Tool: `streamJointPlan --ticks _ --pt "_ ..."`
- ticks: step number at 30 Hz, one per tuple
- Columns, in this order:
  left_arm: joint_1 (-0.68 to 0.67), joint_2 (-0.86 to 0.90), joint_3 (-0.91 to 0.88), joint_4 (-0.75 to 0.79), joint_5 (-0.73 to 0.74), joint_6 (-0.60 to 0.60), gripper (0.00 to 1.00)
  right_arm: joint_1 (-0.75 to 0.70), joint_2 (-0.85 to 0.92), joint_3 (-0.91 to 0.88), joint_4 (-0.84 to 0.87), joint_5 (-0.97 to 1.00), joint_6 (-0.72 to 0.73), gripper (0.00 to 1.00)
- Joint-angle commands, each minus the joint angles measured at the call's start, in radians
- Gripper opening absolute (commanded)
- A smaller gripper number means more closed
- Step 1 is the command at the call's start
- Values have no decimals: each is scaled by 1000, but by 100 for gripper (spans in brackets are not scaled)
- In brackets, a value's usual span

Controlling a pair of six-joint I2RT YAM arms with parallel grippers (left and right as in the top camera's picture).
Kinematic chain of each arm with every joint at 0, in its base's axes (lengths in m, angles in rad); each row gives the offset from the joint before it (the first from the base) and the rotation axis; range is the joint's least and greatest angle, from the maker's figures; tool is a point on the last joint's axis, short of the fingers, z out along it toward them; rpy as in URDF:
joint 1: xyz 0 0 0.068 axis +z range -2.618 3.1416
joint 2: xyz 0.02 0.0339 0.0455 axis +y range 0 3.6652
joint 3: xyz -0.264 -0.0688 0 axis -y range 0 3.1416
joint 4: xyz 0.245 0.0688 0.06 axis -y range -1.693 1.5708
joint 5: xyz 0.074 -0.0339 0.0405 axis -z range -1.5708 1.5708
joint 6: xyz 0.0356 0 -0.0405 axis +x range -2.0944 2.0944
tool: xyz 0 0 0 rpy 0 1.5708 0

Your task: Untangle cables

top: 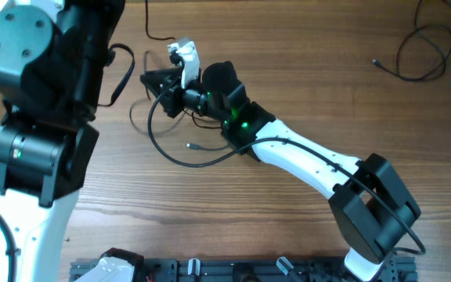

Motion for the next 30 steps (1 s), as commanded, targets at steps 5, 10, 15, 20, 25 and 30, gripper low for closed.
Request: streamJointPlan --ticks 5,10,15,20,25,30 --pt "-1 -87 5 -28 -255 240 4 -9 19 13 -146 10 -47 4" --pt "50 -169 5 -27 -557 390 4 -135 11 13 -346 47 -69 4" --pt "174 -203 5 -43 -723 462 4 -325 -47 13 -472 47 -90 4" --pt "272 -177 5 -129 -766 468 4 -604 -164 26 -499 47 -96 4" --pt "283 -157 5 -140 -766 468 4 -919 -232 217 -491 47 -84 4" --pt "288 -147 5 -174 -767 468 4 -1109 -232 589 -443 61 -26 5"
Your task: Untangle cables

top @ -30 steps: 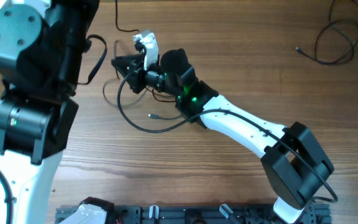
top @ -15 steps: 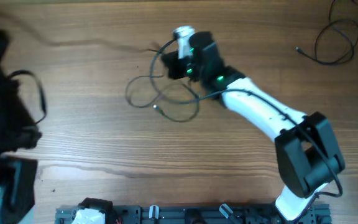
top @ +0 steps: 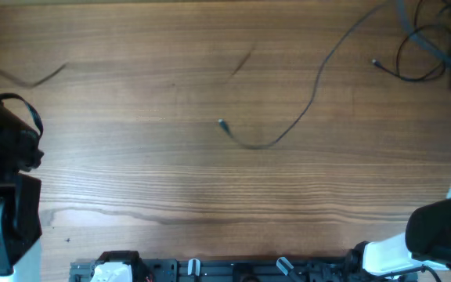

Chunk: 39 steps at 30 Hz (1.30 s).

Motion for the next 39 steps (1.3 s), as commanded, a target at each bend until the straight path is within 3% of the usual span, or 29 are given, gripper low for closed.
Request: streamJointPlan --ticks 1,5,7,9,16,18,20,23,27,29,32,35,39 --pt "6 12 4 -16 -21 18 4 -50 -39 214 44 43 -12 4" --pt "6 30 4 -37 -20 18 4 -89 -40 278 227 303 -237 4" --pt "6 34 4 -37 -20 18 4 -106 -42 278 159 313 -264 4" --pt "6 34 4 -37 -20 18 4 -108 -37 278 8 314 -237 5" --pt "6 34 4 -82 -20 18 4 -118 -31 270 -789 582 180 4" --pt "6 34 4 -102 -21 19 4 -172 -25 220 -909 621 241 4" --pt "6 34 4 -100 -19 37 4 -278 -24 156 -906 467 251 4" --pt "6 17 4 -101 33 36 4 -434 -24 46 -844 175 386 4" --pt "6 12 4 -116 87 36 4 -502 -4 -176 -485 -68 553 4" --pt "4 13 4 -120 106 37 4 -475 33 -247 -272 -78 675 4" --pt "5 13 4 -160 150 37 4 -393 109 -257 -10 29 645 4" --pt "5 10 4 -204 149 40 4 -325 181 -257 34 213 534 4" --pt "5 10 4 -256 150 40 4 -326 313 -257 -29 300 359 4"
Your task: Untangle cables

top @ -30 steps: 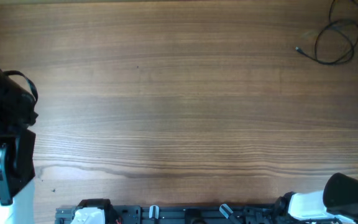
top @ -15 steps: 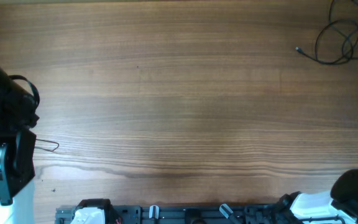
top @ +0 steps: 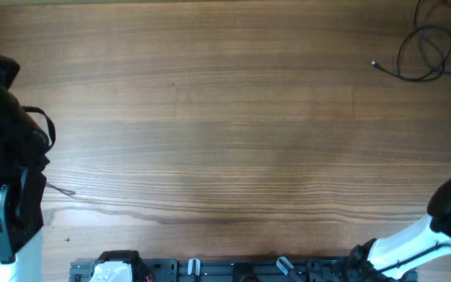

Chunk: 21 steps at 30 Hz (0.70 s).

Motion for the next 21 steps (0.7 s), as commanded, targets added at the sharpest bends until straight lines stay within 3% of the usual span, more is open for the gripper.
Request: streamJointPlan --ticks 1,2,3,8,12,14,15,18,21 --pt "3 -13 5 -24 9 19 4 -26 130 -2 -74 147 -188 4" --pt "3 -13 5 -26 9 19 4 -35 148 -2 -102 150 -197 20" --pt "3 -13 5 -26 11 19 4 -47 156 -2 -114 136 -190 100" --pt "3 -13 5 -27 73 19 4 -79 12 41 -117 -13 -174 100" --pt "3 -12 5 -51 115 18 4 -37 -224 43 -333 -69 -216 100" --pt "3 4 4 -58 315 -12 4 42 -302 43 -484 -214 -357 98" --pt "3 22 4 -58 415 -45 4 85 -319 43 -512 -285 -436 93" --pt "3 138 3 -4 762 -119 4 278 -333 43 -550 -501 -666 92" --pt "3 282 3 209 1222 -229 4 494 -333 43 -563 -517 -769 91"
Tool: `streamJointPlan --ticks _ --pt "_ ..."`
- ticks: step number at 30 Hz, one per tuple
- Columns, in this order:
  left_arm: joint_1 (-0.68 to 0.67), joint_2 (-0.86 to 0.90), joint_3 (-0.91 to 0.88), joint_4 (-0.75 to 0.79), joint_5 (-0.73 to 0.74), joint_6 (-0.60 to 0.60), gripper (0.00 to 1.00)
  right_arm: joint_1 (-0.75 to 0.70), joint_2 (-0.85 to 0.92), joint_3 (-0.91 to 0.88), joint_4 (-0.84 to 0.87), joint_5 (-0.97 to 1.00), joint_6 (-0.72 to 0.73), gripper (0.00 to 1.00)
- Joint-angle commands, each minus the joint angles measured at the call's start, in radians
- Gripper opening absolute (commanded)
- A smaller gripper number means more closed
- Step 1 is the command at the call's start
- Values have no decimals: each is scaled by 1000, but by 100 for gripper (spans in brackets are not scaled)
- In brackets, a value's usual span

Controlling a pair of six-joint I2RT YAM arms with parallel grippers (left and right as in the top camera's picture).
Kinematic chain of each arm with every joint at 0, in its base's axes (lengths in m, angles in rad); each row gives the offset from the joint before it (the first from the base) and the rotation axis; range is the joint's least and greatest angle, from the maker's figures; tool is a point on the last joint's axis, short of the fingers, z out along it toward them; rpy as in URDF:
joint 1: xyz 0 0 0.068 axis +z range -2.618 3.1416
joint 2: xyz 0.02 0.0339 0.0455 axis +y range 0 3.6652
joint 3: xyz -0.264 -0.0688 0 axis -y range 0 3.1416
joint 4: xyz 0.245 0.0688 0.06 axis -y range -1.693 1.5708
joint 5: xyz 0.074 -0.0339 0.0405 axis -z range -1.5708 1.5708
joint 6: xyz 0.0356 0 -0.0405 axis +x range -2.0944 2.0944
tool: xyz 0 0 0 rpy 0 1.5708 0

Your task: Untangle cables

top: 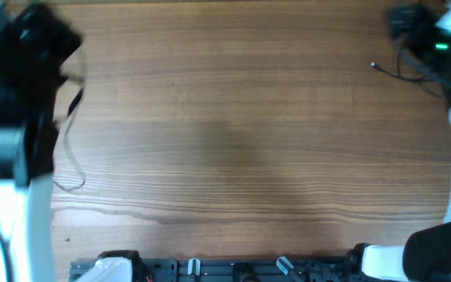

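One thin dark cable [71, 160] lies at the table's left side, running down from beside my left arm [22, 94] into a small loop near the wood. A second dark cable [402, 73] lies at the far right, its plug end pointing left. My right arm's black wrist [437, 43], with a green light, hovers over that cable. Both arms are blurred. Neither gripper's fingers show plainly, so their state is unclear.
A black rail with clamps [233, 270] runs along the near edge. The wooden table [233, 149] fills the view. The right arm's white link stands along the right edge, and the left arm's white link [30, 227] along the left edge.
The right arm was low at the bottom right corner and is now at the top right over the coiled cable. The left arm has moved up, and more of the left cable shows beside it.
First the right arm reached across to a tangle of cables beside the left arm. Then both arms stood apart, one cable stretched from the centre to the top right, another at the left. Later the centre was bare, with cables at opposite sides, as now.
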Motion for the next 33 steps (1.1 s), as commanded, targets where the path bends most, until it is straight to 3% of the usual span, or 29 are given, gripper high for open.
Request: streamJointPlan --ticks 1,3,5,10,13,17,18,19,20,21,22,24,25,27,28,31,33 --pt "1 160 2 247 675 -201 4 211 2 4 3 -105 -213 92" --pt "1 235 2 562 953 -426 4 371 2 4 6 -105 -318 92" --pt "1 275 2 842 1068 -706 4 554 3 3 19 -90 -486 93" --pt "1 265 2 1020 1108 -982 4 767 8 -5 209 143 -535 97" --pt "2 260 2 1186 1127 -1146 4 811 24 -6 349 182 -539 99" --pt "31 246 2 1271 1175 -1186 4 812 90 -6 462 177 -538 94" --pt "39 244 2 1272 1187 -1186 4 815 105 -6 483 168 -536 60" --pt "50 243 2 1272 1200 -1176 4 817 118 -6 506 172 -491 4" --pt "60 243 2 1272 1207 -1141 4 817 122 -6 514 170 -464 4" --pt "76 242 2 1271 1212 -1067 39 817 126 -6 522 185 -438 4" --pt "89 242 2 1230 1206 -937 99 814 125 -5 523 274 -394 4" --pt "98 236 2 923 1080 -609 99 793 108 -5 509 490 -334 4" --pt "97 227 2 667 871 -385 99 768 86 -5 500 630 -277 4" --pt "72 222 2 415 452 -168 99 727 50 -5 499 802 -249 4" --pt "49 222 2 336 212 -106 100 691 15 -5 504 927 -251 4" --pt "-3 222 2 315 -70 92 100 574 -58 -5 559 1073 -333 4" --pt "-43 222 2 263 -287 154 100 431 -117 -5 647 1082 -441 4"
